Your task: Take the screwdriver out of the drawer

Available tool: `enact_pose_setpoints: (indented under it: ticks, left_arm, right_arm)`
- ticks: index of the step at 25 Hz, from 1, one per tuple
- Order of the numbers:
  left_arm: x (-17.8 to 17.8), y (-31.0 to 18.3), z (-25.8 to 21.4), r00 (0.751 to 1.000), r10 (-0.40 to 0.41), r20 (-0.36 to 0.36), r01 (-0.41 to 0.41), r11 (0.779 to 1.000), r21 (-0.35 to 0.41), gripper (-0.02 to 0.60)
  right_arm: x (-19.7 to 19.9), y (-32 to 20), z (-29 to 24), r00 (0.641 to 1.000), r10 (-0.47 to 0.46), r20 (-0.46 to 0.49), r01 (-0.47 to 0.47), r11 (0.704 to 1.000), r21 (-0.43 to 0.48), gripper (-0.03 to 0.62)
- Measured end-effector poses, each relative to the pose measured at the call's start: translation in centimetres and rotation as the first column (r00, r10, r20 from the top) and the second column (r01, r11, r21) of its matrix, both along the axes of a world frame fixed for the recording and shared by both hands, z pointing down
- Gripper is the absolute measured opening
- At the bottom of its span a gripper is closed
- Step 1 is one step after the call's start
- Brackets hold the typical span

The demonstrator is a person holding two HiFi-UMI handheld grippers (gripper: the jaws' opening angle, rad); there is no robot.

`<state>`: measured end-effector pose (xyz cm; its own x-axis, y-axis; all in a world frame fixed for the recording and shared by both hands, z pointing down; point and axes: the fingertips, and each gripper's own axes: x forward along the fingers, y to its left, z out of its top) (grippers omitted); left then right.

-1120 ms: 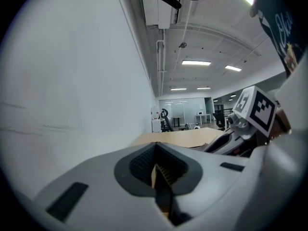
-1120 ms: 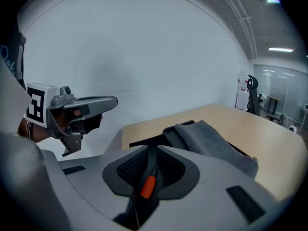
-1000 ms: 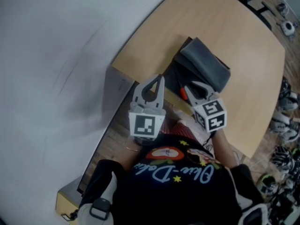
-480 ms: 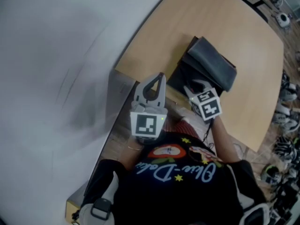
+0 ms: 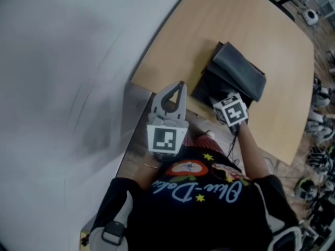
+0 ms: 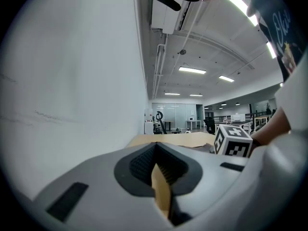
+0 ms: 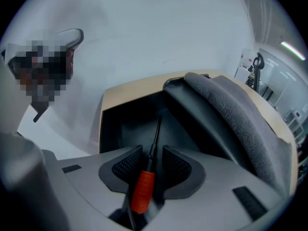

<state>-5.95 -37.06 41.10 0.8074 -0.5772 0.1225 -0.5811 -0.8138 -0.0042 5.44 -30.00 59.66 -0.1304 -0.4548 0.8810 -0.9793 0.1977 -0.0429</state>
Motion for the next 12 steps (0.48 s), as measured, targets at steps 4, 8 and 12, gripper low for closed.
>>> enact_pose_setpoints:
  ticks: [4, 8, 12]
  left_arm:
    - [-0.2, -0.7, -0.2, 1.000, 0.006, -0.002, -0.006, 1.000, 0.000, 0.000]
    - [-0.1, -1.2, 0.0, 1.000, 0.014, 0.002, -0.014, 1.000, 0.005, 0.000]
    - [0.3, -1.6, -0.2, 1.000, 0.014, -0.023, -0.014, 1.000, 0.001, 0.000]
  right_arm:
    - [0.1, 0.0, 0.6, 1.000, 0.011, 0.001, -0.011, 0.999, -0.045, 0.109]
    - [0.2, 0.0, 0.6, 1.000, 0.012, -0.003, -0.012, 0.999, -0.052, 0.109]
    - [0.1, -0.1, 0.7, 1.000, 0.003, -0.007, -0.003, 0.998, -0.064, 0.107]
